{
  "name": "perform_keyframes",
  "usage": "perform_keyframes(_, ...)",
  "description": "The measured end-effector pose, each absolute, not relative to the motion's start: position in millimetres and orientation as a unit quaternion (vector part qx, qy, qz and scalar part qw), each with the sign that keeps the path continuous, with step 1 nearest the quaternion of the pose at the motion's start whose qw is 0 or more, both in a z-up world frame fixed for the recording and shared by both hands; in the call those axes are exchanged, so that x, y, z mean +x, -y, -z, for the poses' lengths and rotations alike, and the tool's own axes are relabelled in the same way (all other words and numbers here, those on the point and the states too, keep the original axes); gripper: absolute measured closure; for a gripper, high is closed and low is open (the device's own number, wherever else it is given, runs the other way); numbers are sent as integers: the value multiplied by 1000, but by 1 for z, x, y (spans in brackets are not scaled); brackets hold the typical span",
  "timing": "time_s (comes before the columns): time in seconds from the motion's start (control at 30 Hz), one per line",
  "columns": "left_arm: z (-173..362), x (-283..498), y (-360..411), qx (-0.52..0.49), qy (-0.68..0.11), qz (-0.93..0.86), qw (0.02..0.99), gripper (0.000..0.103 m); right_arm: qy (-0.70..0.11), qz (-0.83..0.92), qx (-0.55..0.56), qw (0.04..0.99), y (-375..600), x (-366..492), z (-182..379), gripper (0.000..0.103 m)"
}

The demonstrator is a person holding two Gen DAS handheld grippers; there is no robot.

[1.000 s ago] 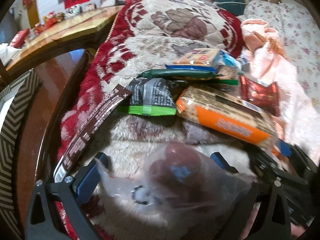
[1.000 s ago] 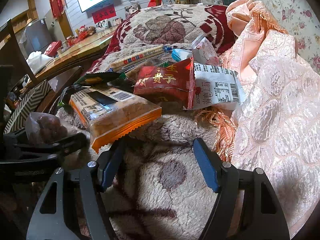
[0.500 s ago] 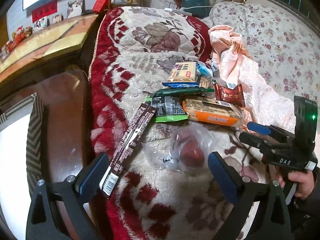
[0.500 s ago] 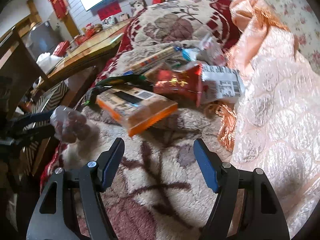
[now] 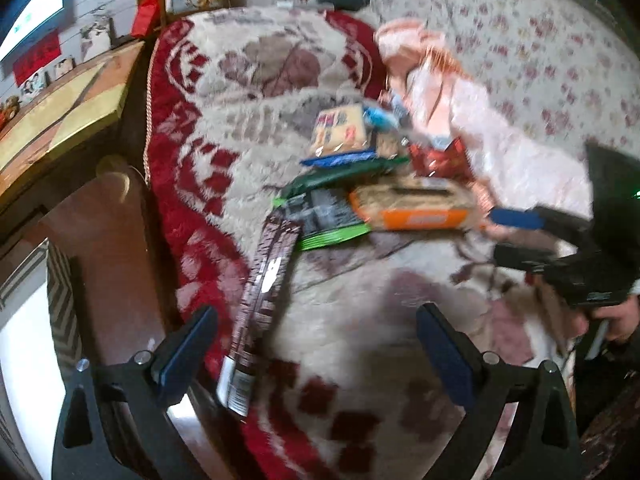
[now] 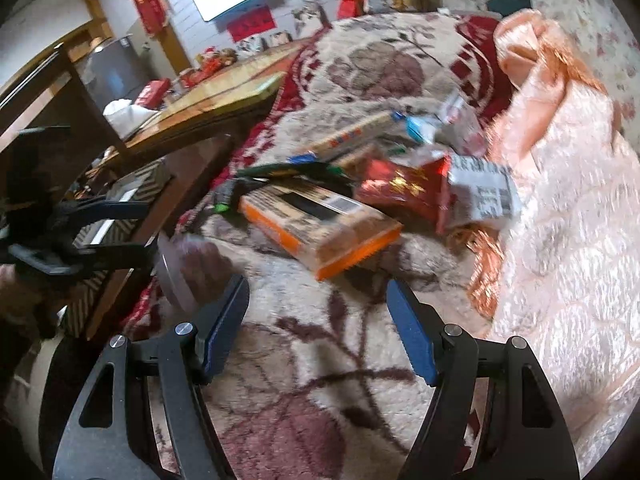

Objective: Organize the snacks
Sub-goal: 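Grasp the brown coffee stick with the left gripper while right gripper approaches the clear bag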

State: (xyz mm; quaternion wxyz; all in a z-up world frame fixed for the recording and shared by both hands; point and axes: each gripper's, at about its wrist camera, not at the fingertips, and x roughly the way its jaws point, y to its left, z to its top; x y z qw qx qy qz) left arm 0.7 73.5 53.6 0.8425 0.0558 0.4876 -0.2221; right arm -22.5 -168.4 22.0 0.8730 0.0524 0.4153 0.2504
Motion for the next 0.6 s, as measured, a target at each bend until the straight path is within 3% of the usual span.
perform_keyframes(0.27, -28, 26, -87, 41, -527, 233, 816, 19, -408, -285, 32, 867, 154, -25, -32, 31)
perform_keyframes(0.47, -18, 31, -87, 36, -536, 221, 814, 36, -419, -288, 31, 860, 150, -22, -27, 31)
perform_keyframes(0.5, -18, 30, -88, 39, -536, 215, 816, 48, -421, -289, 34, 859, 150, -22, -27, 31)
perform_keyframes(0.53, -19, 30, -90, 40, -535, 206, 818, 67, -421, -289, 36, 859, 151, -22, -27, 31)
perform_keyframes(0.6, -21, 29, -98, 26, -544, 197, 815, 81, -421, -291, 36, 858, 150, -22, -28, 31)
